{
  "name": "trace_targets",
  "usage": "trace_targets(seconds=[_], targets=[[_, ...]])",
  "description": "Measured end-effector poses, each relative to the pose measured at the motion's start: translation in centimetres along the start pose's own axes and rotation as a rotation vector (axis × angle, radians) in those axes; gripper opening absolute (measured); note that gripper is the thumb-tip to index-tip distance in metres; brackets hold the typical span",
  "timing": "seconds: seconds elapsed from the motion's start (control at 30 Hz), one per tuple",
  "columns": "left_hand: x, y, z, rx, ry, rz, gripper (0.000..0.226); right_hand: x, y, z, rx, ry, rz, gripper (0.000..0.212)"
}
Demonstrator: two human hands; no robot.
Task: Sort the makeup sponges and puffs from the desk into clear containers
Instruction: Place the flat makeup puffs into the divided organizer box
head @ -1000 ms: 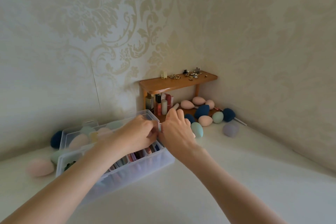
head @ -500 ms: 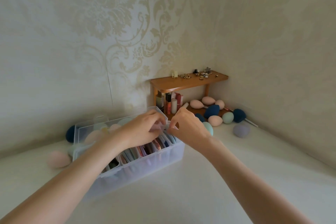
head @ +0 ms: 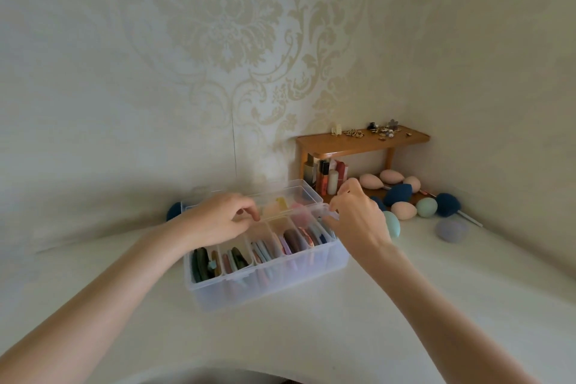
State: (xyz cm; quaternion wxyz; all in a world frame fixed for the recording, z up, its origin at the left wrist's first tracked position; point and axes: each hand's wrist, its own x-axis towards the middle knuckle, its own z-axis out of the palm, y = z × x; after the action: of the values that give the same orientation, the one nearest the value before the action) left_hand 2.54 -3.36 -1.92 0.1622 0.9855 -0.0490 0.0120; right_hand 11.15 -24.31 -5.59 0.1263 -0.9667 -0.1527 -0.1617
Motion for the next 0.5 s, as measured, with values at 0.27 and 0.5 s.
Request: trace_targets(seconds=[0.27,0.5], targets=[[-1.8,-0.9,-0.6,-0.053,0.091,0.054,0.018,-0.9,-1.6,-2.6,0.045,-0.198,-0.205,0.027],[-3.2,-1.1,-0.5,-0.078,0.095,0.031,0.020,0.9,-1.5,-1.6,-0.045,-0.231,-0.135,0.017]])
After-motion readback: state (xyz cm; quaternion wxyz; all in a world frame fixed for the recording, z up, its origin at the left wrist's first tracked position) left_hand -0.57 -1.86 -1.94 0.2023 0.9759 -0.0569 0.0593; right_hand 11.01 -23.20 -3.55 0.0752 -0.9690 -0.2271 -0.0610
